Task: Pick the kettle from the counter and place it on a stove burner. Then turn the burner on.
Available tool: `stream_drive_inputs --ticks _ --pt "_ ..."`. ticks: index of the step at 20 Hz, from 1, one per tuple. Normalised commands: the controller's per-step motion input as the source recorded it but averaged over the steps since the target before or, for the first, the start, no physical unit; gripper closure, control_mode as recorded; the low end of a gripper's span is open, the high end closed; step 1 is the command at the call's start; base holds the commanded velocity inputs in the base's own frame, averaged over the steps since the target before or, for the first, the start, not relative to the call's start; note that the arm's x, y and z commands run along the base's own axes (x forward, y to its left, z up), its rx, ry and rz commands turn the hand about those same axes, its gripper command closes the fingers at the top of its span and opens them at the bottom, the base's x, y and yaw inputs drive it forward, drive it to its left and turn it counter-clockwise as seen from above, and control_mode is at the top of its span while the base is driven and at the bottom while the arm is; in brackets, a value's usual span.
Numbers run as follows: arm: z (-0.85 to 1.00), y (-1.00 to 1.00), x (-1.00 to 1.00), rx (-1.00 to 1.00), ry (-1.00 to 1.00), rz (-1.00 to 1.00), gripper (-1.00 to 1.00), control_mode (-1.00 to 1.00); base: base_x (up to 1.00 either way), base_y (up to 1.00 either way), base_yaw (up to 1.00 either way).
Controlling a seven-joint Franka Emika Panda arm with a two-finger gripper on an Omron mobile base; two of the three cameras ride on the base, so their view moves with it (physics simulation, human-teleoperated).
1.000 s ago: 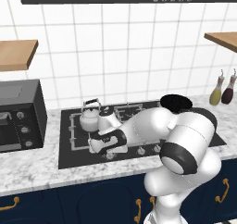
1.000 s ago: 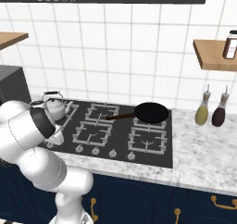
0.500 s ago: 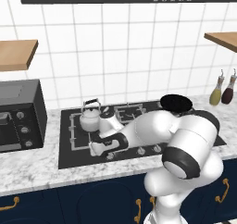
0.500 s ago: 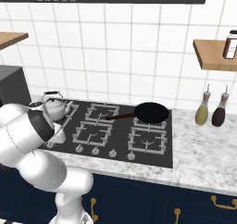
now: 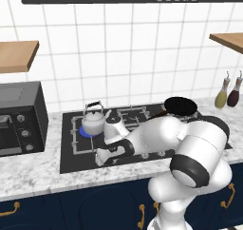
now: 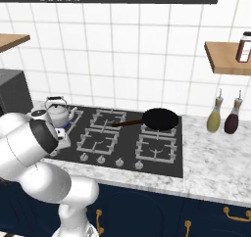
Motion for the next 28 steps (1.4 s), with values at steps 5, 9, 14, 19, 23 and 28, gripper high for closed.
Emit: stream_drive_inputs --ticks 5,9,14,19,23,28 --pt "0.05 0.0 -0.16 -0.11 -0.1 0.47 1.0 -1.0 0.0 0.0 0.0" --pt "0.0 0.01 -0.16 -0.12 -0.09 0.44 1.0 -1.0 0.0 0.0 0.0" --pt "0.0 0.03 -0.12 -0.13 -0.03 0.43 1.0 -1.0 0.0 0.0 0.0" --pt "0.0 0.12 -0.18 -0.14 0.0 0.44 1.0 -1.0 0.0 0.0 0.0" --pt "0.0 0.01 -0.23 -0.1 -0.08 0.39 1.0 -1.0 0.0 0.0 0.0" --pt "0.0 0.0 -0.03 -0.02 -0.01 0.09 -1.0 -1.0 0.0 0.0 0.0"
